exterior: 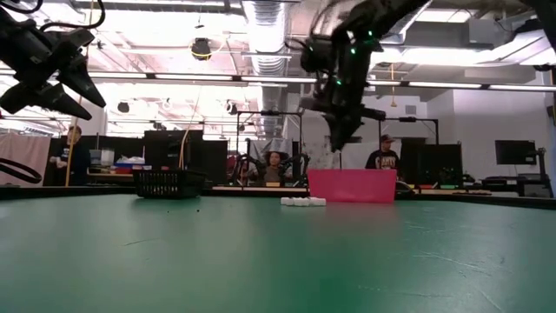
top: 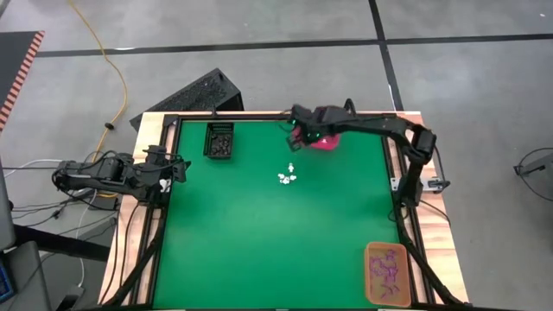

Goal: Sort Halloween decoration
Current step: Put the white skeleton toy into the pink bin

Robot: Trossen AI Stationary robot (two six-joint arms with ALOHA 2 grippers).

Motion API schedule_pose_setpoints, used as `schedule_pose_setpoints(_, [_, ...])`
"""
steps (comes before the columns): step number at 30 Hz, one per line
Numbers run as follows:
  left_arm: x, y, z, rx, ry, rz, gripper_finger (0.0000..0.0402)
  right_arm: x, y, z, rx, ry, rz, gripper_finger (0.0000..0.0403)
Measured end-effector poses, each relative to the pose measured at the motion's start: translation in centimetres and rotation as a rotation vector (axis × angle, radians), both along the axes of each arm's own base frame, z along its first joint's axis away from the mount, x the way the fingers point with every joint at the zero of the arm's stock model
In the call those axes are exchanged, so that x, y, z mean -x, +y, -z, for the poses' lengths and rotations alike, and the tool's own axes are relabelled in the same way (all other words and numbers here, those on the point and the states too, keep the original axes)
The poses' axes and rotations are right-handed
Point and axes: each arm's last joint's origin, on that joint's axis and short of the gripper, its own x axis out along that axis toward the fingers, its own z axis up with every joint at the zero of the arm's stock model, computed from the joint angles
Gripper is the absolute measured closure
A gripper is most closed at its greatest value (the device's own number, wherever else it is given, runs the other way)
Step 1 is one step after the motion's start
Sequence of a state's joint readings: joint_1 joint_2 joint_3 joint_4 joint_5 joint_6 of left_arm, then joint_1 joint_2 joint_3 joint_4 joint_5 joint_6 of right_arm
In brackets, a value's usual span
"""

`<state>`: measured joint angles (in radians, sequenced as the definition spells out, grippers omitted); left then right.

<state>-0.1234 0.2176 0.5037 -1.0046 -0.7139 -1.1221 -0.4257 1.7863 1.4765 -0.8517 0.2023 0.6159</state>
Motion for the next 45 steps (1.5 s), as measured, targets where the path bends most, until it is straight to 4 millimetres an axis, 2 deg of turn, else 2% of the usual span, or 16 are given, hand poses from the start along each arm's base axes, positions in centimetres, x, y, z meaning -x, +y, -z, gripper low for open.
schedule_pose_setpoints(4, [0.0, 0.0, 0.0, -0.001, 0.001, 0.0, 0.0219, 1.8, -2.8, 0.2, -0.012, 0.034, 0.077, 0.0348])
schedule_pose_setpoints(8, [0.0, 0.0, 0.0, -0.012, 0.007, 0.002, 0.0219, 2.9, -4.5, 0.2, -0.024, 0.028, 0.121, 0.0305])
schedule_pose_setpoints(14, [0.0, 0.0, 0.0, -0.013, 0.008, 0.002, 0.0219, 3.5, -5.5, 0.2, -0.026, 0.028, 0.149, 0.022])
schedule_pose_setpoints(18, [0.0, 0.0, 0.0, -0.014, 0.008, 0.001, 0.0219, 3.4, -5.4, 0.1, -0.02, 0.03, 0.128, 0.0191])
schedule_pose_setpoints(21, [0.0, 0.0, 0.0, -0.014, 0.008, 0.001, 0.0219, 2.2, -4.3, 0.0, -0.022, -0.01, 0.034, 0.0188])
schedule_pose_setpoints(26, [0.0, 0.0, 0.0, -0.014, 0.008, 0.001, 0.0219, -0.6, 0.1, -0.1, -0.024, -0.044, -0.211, 0.0199])
schedule_pose_setpoints(28, [0.0, 0.0, 0.0, -0.014, 0.007, 0.001, 0.0219, -1.3, 1.9, 0.3, -0.035, -0.044, -0.255, 0.0205])
schedule_pose_setpoints(31, [0.0, 0.0, 0.0, -0.013, 0.006, 0.0, 0.0219, -1.7, 3.9, 1.4, -0.076, -0.042, -0.226, 0.0212])
schedule_pose_setpoints(37, [0.0, 0.0, 0.0, -0.011, 0.005, -0.001, 0.0219, -1.4, 4.7, 4.1, -0.129, -0.072, -0.103, 0.0217])
schedule_pose_setpoints(45, [0.0, 0.0, 0.0, -0.005, 0.0, -0.005, 0.0219, -2.2, 5.6, 4.8, -0.026, -0.159, -0.047, 0.022])
